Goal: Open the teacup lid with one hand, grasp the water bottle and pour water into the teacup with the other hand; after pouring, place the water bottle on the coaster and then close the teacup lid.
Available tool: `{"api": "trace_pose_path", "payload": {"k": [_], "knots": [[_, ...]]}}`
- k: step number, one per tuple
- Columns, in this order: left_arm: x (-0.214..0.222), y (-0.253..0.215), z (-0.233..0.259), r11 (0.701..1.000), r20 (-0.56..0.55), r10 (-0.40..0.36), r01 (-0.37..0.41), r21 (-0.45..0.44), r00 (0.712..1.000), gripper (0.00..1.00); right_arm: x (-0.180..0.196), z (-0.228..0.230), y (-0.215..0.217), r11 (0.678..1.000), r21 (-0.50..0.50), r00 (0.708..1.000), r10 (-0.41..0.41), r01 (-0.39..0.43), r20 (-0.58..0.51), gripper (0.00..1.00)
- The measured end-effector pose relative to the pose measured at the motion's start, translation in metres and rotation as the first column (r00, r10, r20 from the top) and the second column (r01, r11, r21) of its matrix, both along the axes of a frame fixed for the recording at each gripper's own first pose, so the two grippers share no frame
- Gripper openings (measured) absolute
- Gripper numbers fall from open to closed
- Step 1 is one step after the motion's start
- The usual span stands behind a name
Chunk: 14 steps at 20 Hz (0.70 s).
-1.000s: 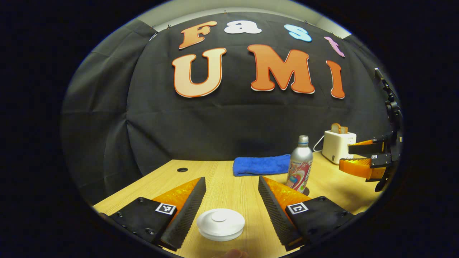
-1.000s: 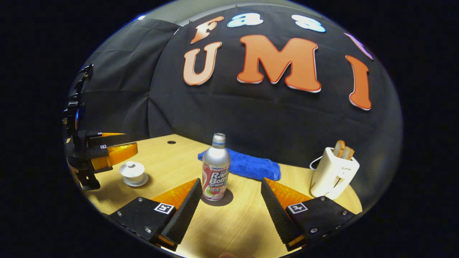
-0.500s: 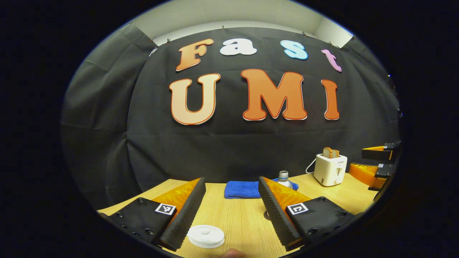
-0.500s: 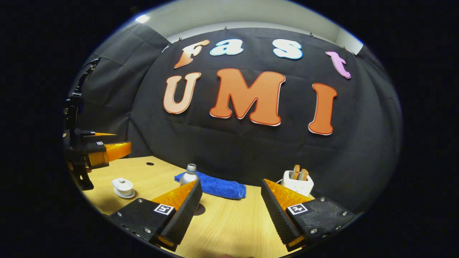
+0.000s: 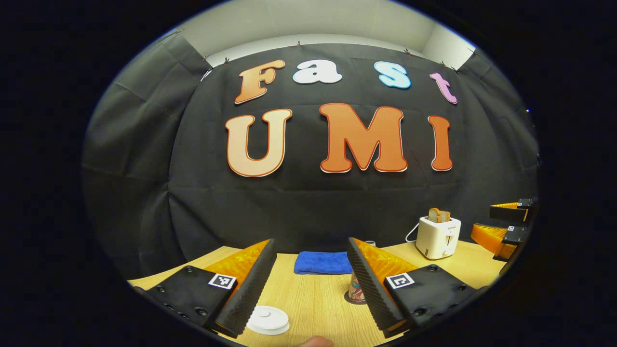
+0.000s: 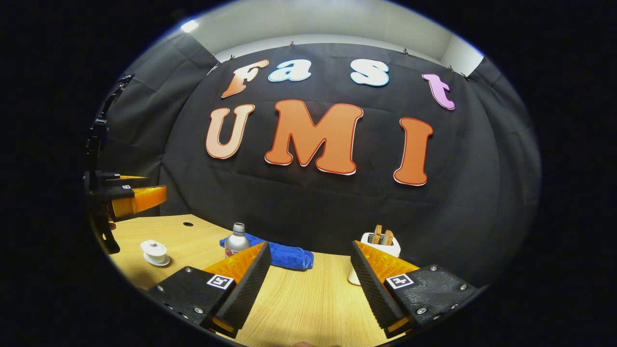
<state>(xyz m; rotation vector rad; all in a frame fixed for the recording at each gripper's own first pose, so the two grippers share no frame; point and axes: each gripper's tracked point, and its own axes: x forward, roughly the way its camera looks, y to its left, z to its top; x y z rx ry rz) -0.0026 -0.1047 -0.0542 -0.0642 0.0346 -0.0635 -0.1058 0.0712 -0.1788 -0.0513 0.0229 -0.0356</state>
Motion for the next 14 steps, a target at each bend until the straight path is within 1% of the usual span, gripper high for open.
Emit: {"api": "trace_pose_path", "payload": {"k": [1,2,3,4,6,7,10,11,14], "knots": [[-0.001,0.002,-0.002,1.0,-0.002,0.002,-0.002,0.003,1.0,0.94,0.0,-0.001,0.0,1.0,-0.002,1.0,-0.001,0.001,-0.003,0.99],[-0.001,0.003,-0.004,1.0,-0.004,0.008,-0.007,0.008,1.0,1.0,0.0,-0.002,0.001,1.0,-0.005,1.0,0.001,-0.001,-0.005,0.99],[-0.001,0.005,-0.004,1.0,-0.003,0.015,-0.015,0.016,1.0,0.97,-0.001,-0.003,0.002,1.0,-0.004,1.0,0.001,-0.001,-0.007,0.99],[-0.001,0.007,-0.004,0.999,0.006,0.024,-0.024,0.026,1.0,0.97,0.0,-0.004,0.004,1.0,0.004,1.0,0.007,-0.007,-0.009,0.99],[-0.002,0.006,-0.008,1.0,0.007,0.02,-0.02,0.024,1.0,0.97,-0.001,-0.01,0.012,0.999,0.036,0.999,0.034,-0.033,-0.027,0.99],[-0.003,0.006,-0.01,1.0,0.002,0.022,-0.022,0.022,1.0,1.0,-0.002,-0.011,0.014,0.998,0.044,0.999,0.04,-0.039,-0.029,0.99],[-0.003,0.011,-0.014,0.999,-0.007,0.033,-0.033,0.029,0.999,1.0,-0.001,-0.01,0.014,0.999,0.031,0.999,0.037,-0.037,-0.024,0.99],[-0.002,0.012,-0.012,0.999,-0.002,0.037,-0.037,0.029,0.999,0.97,-0.001,-0.007,0.015,0.999,0.026,0.999,0.037,-0.037,-0.017,0.99],[-0.004,0.014,-0.009,0.999,0.011,0.042,-0.042,0.03,0.999,0.97,-0.001,-0.001,0.016,0.999,0.027,0.999,0.041,-0.041,-0.002,0.99]]}}
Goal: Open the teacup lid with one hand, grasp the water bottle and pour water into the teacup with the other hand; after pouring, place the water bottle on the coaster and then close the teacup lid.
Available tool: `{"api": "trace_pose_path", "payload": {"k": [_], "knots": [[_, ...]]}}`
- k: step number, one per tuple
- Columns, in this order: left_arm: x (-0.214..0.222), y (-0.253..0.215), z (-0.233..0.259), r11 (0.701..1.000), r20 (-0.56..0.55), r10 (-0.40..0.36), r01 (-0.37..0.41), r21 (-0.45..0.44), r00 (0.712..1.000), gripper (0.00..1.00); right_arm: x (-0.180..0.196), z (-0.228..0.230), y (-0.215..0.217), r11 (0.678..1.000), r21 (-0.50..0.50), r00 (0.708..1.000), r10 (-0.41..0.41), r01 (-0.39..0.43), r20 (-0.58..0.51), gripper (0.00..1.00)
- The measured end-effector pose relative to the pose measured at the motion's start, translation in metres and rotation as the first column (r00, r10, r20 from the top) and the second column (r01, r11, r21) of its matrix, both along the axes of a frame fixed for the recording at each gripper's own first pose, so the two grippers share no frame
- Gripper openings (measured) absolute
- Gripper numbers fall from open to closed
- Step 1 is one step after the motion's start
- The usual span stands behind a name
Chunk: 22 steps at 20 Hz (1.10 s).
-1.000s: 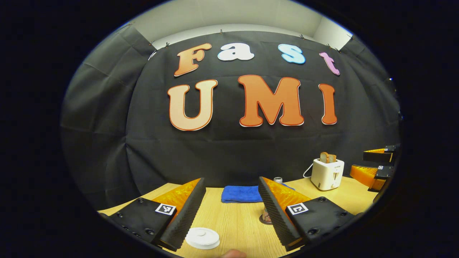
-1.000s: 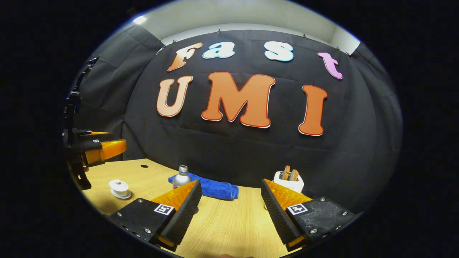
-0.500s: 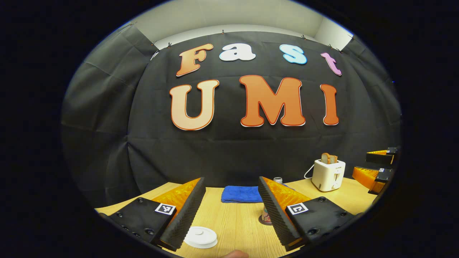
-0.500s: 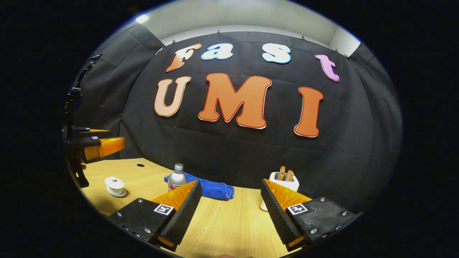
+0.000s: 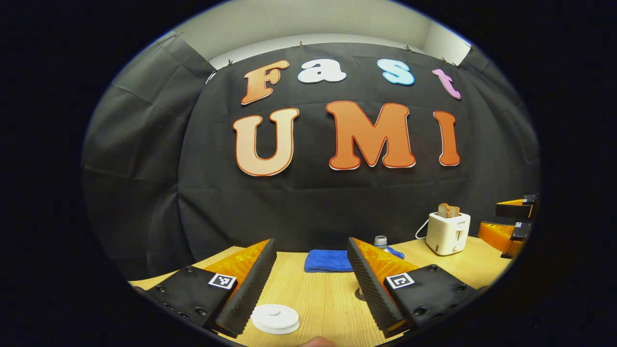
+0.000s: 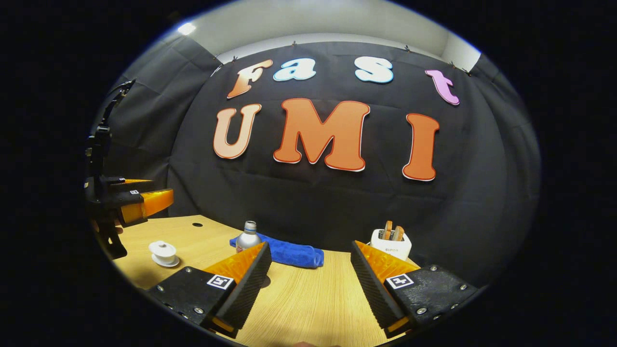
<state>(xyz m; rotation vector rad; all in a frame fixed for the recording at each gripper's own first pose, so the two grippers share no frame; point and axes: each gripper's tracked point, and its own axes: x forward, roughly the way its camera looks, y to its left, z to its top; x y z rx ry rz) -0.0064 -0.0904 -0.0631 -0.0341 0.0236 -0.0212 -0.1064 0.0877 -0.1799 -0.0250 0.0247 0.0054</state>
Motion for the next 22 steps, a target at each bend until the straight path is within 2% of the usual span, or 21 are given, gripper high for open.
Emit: {"api": "trace_pose_path", "payload": {"k": [5,6,12,13,14,22], "knots": [[-0.005,0.005,0.002,1.0,0.01,0.0,0.0,-0.001,1.0,0.97,-0.002,0.003,0.002,1.0,0.001,1.0,-0.001,0.001,0.006,0.99],[-0.005,0.005,0.002,1.0,0.011,0.0,0.0,0.0,1.0,1.0,-0.002,0.005,0.002,1.0,0.002,1.0,-0.002,0.002,0.006,0.99],[-0.011,0.01,0.004,1.0,0.02,0.001,-0.001,-0.002,1.0,1.0,-0.005,0.009,0.007,1.0,-0.004,1.0,0.0,0.001,0.012,0.99],[-0.011,0.01,0.005,1.0,0.02,-0.002,0.002,-0.005,1.0,0.97,-0.006,0.01,0.008,1.0,-0.007,1.0,0.001,-0.001,0.014,0.99],[-0.012,0.012,0.005,1.0,0.021,0.0,0.0,-0.006,1.0,1.0,-0.007,0.01,0.009,1.0,-0.009,1.0,0.002,-0.002,0.016,0.99],[-0.017,0.021,0.005,1.0,0.02,0.02,-0.02,0.001,1.0,1.0,-0.005,0.015,0.009,1.0,0.007,1.0,-0.003,0.003,0.021,0.99]]}}
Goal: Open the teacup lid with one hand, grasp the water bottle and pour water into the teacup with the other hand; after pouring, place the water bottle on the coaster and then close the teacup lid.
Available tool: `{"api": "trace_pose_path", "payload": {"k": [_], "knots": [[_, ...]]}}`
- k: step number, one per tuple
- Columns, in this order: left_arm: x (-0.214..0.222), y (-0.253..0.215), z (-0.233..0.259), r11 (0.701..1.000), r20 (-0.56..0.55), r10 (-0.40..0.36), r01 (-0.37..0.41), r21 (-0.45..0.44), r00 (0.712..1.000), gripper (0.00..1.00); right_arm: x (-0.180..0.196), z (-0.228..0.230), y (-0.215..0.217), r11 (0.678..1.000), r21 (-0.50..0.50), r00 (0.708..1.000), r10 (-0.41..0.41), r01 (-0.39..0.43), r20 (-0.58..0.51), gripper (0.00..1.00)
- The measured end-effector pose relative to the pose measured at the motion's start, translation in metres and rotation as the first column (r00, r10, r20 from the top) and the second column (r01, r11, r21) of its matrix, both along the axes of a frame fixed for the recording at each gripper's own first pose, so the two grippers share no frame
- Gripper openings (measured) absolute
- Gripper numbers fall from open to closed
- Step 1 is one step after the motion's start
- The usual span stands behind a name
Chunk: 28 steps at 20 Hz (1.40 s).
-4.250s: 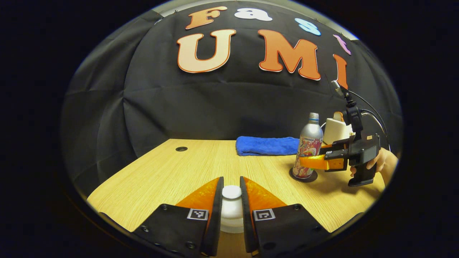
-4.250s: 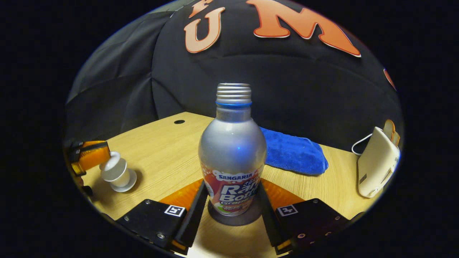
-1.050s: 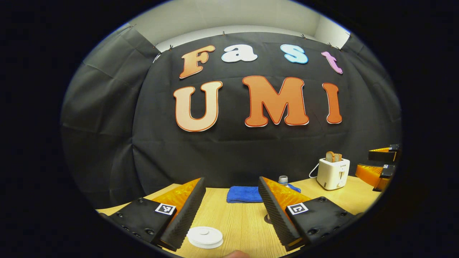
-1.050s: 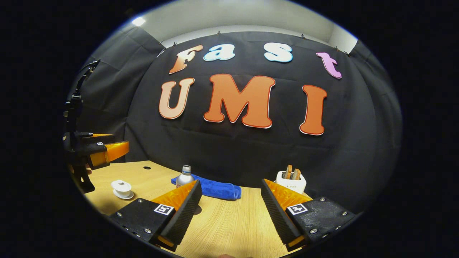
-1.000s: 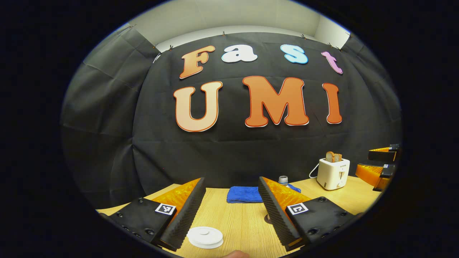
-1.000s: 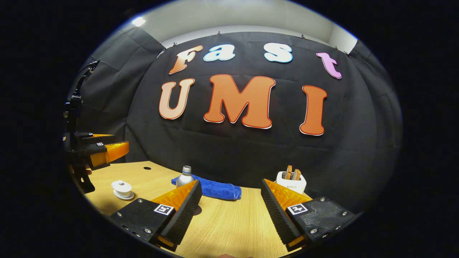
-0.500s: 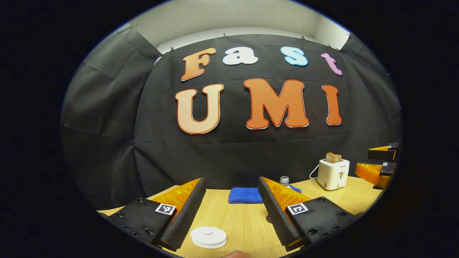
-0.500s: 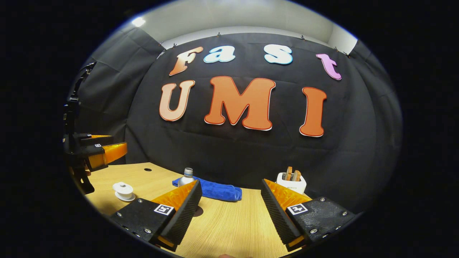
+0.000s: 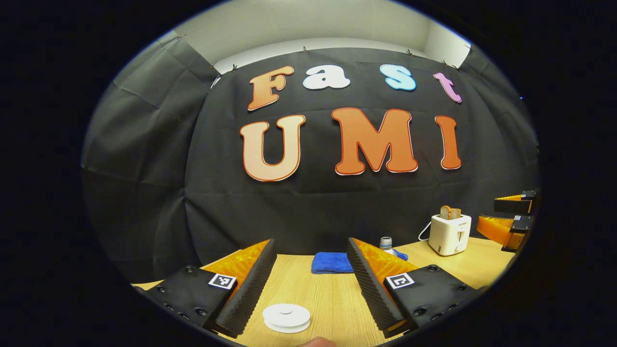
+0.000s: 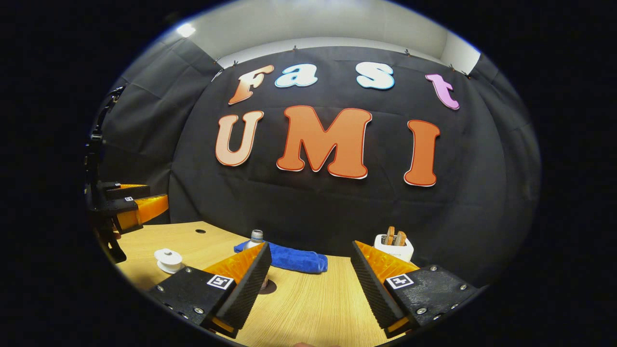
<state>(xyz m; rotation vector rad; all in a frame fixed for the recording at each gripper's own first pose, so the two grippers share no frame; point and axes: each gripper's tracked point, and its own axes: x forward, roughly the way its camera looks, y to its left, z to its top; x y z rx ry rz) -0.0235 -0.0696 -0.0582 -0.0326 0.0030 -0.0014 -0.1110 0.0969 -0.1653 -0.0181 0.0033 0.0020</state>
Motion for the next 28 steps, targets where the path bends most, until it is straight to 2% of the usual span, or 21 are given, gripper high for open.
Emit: {"api": "trace_pose_path", "payload": {"k": [10,16,18,22,25,27,28], "knots": [[0.001,-0.001,-0.002,1.0,-0.005,0.001,-0.001,0.0,1.0,1.0,0.003,-0.001,-0.004,1.0,0.006,1.0,-0.012,0.012,-0.002,0.99],[0.003,0.003,-0.005,1.0,-0.012,0.008,-0.008,0.001,1.0,0.93,0.004,-0.003,-0.002,1.0,0.009,1.0,-0.016,0.016,-0.01,0.99],[0.002,0.005,-0.005,1.0,-0.013,0.012,-0.012,0.002,1.0,1.0,0.005,-0.002,0.0,1.0,0.011,1.0,-0.013,0.013,-0.009,0.99],[0.001,0.007,-0.005,1.0,-0.011,0.017,-0.017,0.001,1.0,1.0,0.005,-0.004,0.003,1.0,0.008,1.0,-0.009,0.009,-0.013,0.99],[0.0,0.009,-0.006,1.0,-0.012,0.018,-0.018,0.002,1.0,0.93,0.005,-0.004,0.004,1.0,0.008,1.0,-0.008,0.008,-0.015,0.99],[0.001,0.01,-0.005,1.0,-0.01,0.019,-0.019,0.002,1.0,0.93,0.005,-0.003,0.005,1.0,0.007,1.0,-0.008,0.008,-0.014,0.99],[0.0,0.01,-0.006,1.0,-0.011,0.019,-0.019,0.001,1.0,1.0,0.005,-0.003,0.005,1.0,0.008,1.0,-0.01,0.01,-0.014,0.99]]}}
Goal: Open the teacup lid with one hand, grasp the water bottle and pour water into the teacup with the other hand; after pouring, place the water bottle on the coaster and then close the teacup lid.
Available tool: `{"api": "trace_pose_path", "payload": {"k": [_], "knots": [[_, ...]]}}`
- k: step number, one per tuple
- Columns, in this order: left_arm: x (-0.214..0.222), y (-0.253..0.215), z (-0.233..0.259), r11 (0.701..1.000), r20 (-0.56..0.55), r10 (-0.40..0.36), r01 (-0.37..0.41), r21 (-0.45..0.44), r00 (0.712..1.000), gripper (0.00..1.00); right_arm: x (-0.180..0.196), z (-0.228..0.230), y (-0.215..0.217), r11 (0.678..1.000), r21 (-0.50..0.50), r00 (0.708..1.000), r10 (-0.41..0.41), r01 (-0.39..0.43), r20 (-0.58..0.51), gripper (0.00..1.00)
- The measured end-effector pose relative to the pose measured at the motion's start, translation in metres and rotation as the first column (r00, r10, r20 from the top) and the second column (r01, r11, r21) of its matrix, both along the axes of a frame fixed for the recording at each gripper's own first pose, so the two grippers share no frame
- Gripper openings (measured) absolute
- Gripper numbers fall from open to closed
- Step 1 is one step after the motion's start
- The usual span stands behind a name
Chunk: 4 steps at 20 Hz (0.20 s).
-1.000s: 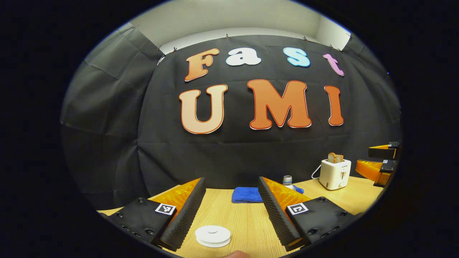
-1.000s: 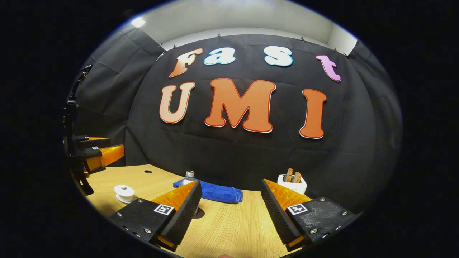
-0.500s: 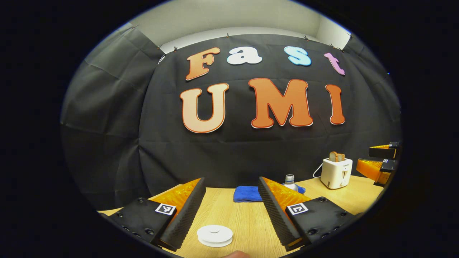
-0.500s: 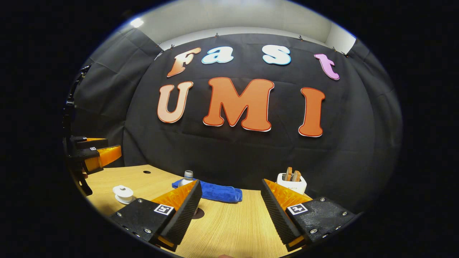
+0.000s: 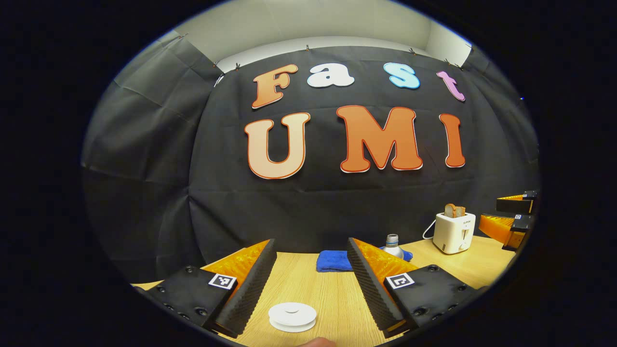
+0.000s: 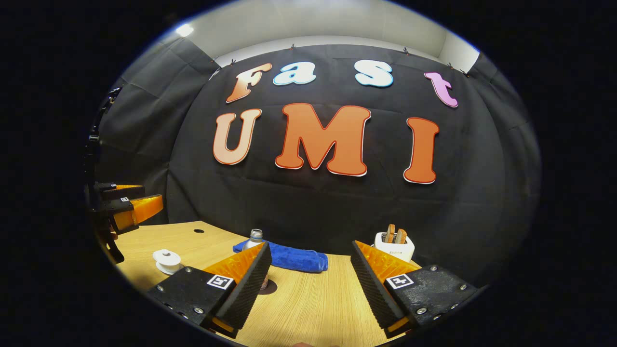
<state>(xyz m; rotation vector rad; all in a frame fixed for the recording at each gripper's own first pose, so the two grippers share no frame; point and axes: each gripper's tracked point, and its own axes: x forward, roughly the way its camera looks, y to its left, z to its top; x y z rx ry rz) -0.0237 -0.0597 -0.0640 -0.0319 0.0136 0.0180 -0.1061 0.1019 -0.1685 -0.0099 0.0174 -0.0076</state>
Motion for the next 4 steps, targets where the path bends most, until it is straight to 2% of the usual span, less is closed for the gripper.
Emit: {"api": "trace_pose_path", "payload": {"k": [4], "knots": [[-0.0007,0.0008,0.0003,1.0,0.001,0.001,-0.001,-0.001,1.0,1.0,-0.0004,-0.0008,0.0007,1.0,-0.003,1.0,0.004,-0.004,-0.001,0.99]]}}
